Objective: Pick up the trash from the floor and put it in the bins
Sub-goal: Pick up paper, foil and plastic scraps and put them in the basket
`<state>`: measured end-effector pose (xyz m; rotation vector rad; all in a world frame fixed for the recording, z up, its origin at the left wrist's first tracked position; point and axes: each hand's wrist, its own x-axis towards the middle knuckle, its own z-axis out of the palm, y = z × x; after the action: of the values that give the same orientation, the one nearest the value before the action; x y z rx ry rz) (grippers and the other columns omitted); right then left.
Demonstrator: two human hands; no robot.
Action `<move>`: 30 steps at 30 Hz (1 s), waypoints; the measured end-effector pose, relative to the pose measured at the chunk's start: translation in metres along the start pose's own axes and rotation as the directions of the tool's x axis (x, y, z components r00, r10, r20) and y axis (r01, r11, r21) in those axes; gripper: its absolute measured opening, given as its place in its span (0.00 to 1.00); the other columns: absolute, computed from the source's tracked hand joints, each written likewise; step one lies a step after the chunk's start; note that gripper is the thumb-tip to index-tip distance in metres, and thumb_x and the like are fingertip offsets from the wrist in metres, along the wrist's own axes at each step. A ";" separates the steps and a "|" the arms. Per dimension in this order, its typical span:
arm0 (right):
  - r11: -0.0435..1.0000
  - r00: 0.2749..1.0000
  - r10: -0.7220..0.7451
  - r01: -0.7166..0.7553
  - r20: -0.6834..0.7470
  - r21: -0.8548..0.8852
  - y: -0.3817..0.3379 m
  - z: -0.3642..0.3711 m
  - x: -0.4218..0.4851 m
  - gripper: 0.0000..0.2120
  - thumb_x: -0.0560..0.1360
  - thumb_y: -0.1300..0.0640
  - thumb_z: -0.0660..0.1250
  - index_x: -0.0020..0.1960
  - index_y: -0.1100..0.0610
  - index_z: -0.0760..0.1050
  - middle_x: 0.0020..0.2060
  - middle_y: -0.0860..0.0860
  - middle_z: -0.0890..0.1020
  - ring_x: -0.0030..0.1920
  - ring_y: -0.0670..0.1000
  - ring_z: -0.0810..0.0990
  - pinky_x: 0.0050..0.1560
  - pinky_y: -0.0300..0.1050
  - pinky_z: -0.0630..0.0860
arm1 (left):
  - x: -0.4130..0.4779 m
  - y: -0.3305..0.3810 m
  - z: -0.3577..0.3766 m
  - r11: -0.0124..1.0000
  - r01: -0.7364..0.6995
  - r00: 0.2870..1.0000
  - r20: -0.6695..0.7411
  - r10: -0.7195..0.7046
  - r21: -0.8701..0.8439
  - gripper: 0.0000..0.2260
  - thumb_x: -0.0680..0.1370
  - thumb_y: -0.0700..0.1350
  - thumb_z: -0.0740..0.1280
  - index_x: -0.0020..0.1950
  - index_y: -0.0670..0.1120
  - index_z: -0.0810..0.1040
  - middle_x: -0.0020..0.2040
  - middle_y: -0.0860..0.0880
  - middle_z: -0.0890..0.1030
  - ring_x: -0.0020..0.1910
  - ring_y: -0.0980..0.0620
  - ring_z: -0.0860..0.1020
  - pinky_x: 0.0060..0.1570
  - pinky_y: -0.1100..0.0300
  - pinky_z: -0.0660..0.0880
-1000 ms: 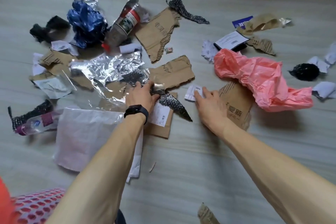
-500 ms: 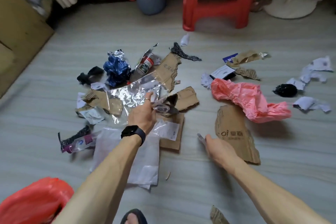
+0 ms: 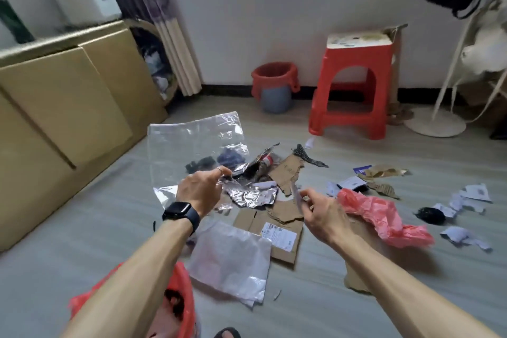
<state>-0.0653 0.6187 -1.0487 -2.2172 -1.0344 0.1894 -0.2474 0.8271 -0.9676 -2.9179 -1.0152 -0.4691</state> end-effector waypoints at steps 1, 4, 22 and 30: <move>1.000 1.000 -0.027 0.026 0.016 0.016 -0.016 0.004 -0.008 0.10 0.82 0.45 0.58 0.52 0.47 0.76 0.38 0.48 0.84 0.33 0.48 0.81 0.34 0.52 0.81 | -0.011 -0.014 -0.013 0.999 0.026 1.000 0.003 -0.026 0.020 0.14 0.78 0.47 0.69 0.61 0.60 0.79 0.45 0.45 0.85 0.42 0.42 0.82 0.33 0.59 0.68; 0.991 0.984 -0.112 0.101 0.136 0.085 -0.061 0.030 -0.032 0.08 0.81 0.47 0.60 0.52 0.47 0.76 0.42 0.47 0.85 0.35 0.48 0.82 0.35 0.47 0.81 | -0.049 -0.060 -0.042 0.986 0.152 0.987 0.036 -0.155 0.063 0.11 0.79 0.51 0.65 0.61 0.63 0.77 0.47 0.46 0.85 0.46 0.42 0.82 0.35 0.57 0.71; 0.918 0.768 -0.376 0.232 0.517 0.323 -0.234 0.193 -0.117 0.51 0.63 0.28 0.72 0.78 0.45 0.56 0.74 0.44 0.57 0.70 0.44 0.65 0.70 0.42 0.66 | -0.251 -0.199 -0.079 0.719 0.640 0.767 0.287 -0.574 -0.270 0.14 0.66 0.55 0.60 0.46 0.68 0.79 0.40 0.64 0.83 0.42 0.61 0.81 0.47 0.59 0.79; 0.905 0.788 -0.414 0.300 0.455 0.303 -0.242 0.226 -0.108 0.32 0.66 0.32 0.70 0.68 0.40 0.70 0.61 0.38 0.76 0.55 0.40 0.78 0.57 0.43 0.77 | -0.246 -0.207 -0.064 0.791 0.587 0.788 0.344 -0.510 -0.172 0.16 0.71 0.44 0.65 0.50 0.64 0.80 0.41 0.63 0.83 0.42 0.62 0.80 0.45 0.62 0.78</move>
<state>-0.3780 0.7675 -1.0842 -1.7589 -1.6201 0.7147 -0.5737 0.8346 -0.9940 -2.9182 -2.0345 -0.2009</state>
